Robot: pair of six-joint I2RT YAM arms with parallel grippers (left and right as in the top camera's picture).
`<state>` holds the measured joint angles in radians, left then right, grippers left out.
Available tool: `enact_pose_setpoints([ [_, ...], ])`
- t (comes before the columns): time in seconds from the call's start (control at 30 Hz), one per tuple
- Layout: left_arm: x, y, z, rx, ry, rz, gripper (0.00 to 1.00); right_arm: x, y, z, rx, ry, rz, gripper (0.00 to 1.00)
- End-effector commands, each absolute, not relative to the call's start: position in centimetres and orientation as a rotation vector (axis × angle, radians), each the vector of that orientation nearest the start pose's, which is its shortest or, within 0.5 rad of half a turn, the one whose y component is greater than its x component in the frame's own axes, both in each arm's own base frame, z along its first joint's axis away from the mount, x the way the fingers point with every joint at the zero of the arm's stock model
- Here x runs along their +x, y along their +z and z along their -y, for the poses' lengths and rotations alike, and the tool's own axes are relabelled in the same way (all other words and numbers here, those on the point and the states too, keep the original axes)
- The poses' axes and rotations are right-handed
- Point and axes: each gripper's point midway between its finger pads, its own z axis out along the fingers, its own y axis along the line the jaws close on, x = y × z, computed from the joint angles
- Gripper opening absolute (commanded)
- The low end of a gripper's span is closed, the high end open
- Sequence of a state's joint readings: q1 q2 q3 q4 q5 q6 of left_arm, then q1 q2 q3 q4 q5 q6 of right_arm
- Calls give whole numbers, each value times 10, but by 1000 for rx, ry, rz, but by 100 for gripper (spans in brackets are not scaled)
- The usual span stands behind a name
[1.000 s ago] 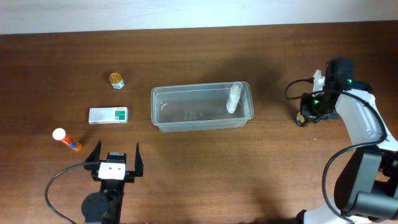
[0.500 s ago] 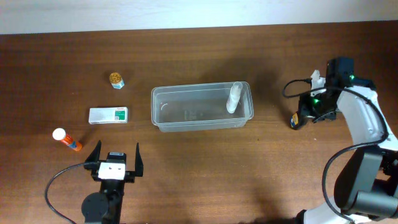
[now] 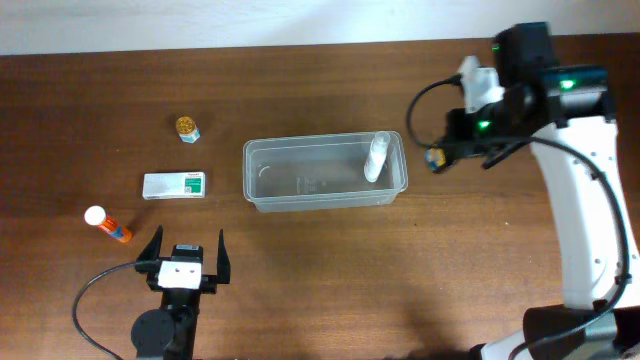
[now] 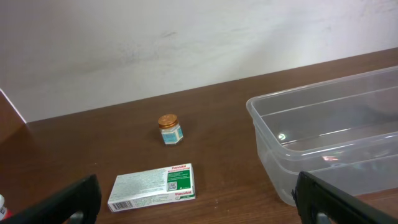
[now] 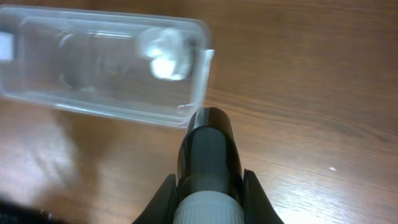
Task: Pack container
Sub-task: 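Grasp the dark brown bottle with the right gripper and lift, then lower the brown bottle into the container's right end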
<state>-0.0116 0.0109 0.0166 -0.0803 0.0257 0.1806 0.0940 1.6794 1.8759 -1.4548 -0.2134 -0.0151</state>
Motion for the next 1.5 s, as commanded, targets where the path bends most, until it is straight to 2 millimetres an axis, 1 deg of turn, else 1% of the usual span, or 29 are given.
enact_pose_setpoints([
  [0.0,246,157,5,183,127,-1639,100,340,260,-98,-232,372,-2801,5],
  [0.03,246,157,5,183,127,-1639,100,337,260,-110,-259,384,-2801,5],
  [0.1,246,157,5,184,127,-1639,99,333,259,-127,-312,393,-2800,5],
  [0.17,246,157,5,184,127,-1639,99,333,256,-141,-335,382,-2796,5],
  [0.2,246,157,5,184,127,-1639,99,334,253,-144,-330,365,-2793,5],
  [0.3,246,157,5,183,127,-1639,99,341,242,-161,-334,331,-2775,5],
  [0.33,246,157,5,184,127,-1639,99,343,240,-163,-336,327,-2772,5],
  [0.37,246,157,5,183,127,-1639,100,349,233,-168,-327,317,-2763,5],
  [0.4,246,157,5,184,127,-1639,99,350,231,-168,-325,313,-2763,5],
  [0.5,246,157,5,184,127,-1639,99,360,215,-172,-306,314,-2758,6],
  [0.7,246,157,5,184,127,-1639,99,367,184,-175,-300,301,-2779,5],
  [0.8,246,157,5,184,127,-1639,99,370,163,-173,-276,279,-2800,6],
  [0.93,246,157,5,183,127,-1639,99,369,148,-173,-274,277,-2806,5],
  [1.0,246,157,5,184,127,-1639,99,369,142,-167,-230,236,-2816,6],
  [1.13,246,157,5,183,127,-1639,99,368,131,-153,-172,137,-2834,5],
  [1.27,246,157,5,183,127,-1639,99,366,123,-146,-125,90,-2843,6],
  [1.47,246,157,5,183,127,-1639,99,370,124,-143,-23,73,-2830,6],
])
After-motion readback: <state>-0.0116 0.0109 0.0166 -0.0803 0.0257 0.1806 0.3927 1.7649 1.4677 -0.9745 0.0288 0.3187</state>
